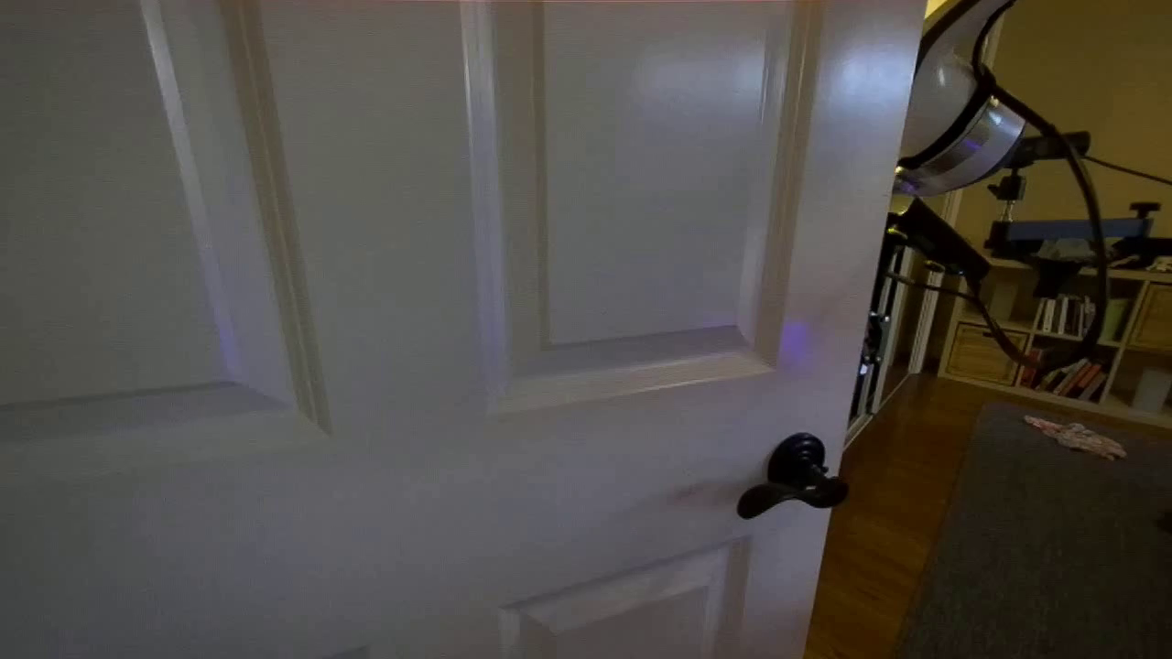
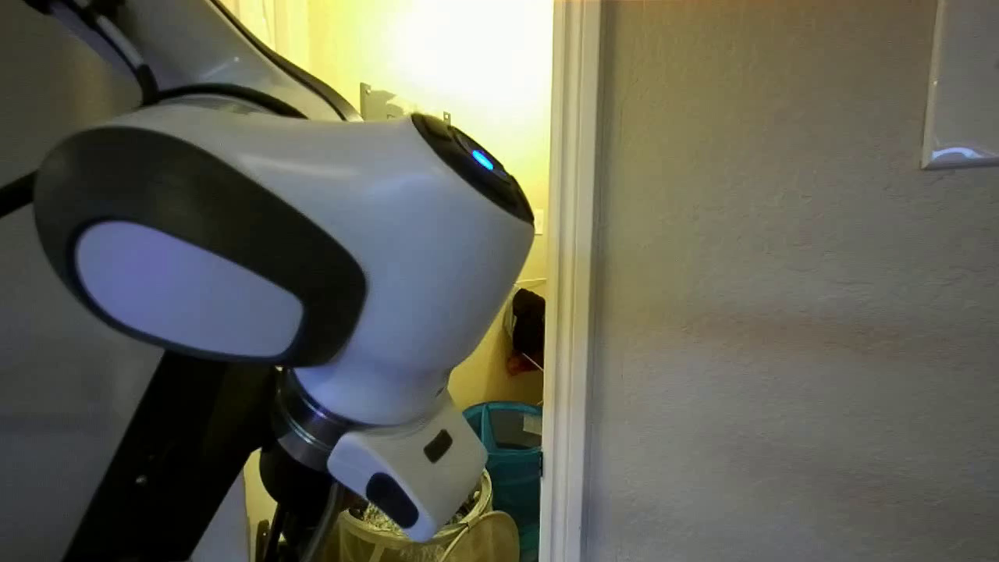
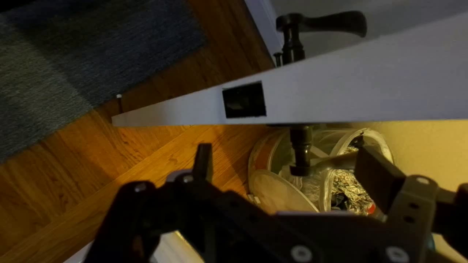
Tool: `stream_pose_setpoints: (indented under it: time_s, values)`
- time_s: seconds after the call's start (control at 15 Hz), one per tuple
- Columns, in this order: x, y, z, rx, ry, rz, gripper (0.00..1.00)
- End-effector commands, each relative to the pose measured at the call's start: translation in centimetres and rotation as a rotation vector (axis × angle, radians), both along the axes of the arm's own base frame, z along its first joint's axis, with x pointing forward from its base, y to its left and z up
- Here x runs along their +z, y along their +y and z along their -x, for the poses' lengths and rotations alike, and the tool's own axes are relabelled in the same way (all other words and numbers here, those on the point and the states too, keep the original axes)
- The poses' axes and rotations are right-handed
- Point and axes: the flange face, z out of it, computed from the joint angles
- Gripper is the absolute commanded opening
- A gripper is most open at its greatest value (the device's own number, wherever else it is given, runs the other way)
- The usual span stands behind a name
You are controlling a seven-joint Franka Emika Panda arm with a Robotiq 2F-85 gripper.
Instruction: Open the door
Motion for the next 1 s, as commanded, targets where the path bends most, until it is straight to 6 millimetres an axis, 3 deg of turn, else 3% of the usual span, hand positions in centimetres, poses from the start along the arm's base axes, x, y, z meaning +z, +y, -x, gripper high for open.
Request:
stream_pose_setpoints:
  time_s: [0.0, 0.47, 0.93]
  values:
    - [3.3, 0.5, 0.0, -0.027, -0.018, 0.158, 1.0]
    - [8.3, 0.2, -1.5, -0.061, -0.017, 0.484, 1.0]
    - [9.8, -0.8, 0.2, -0.234, 0.064, 0.557, 1.0]
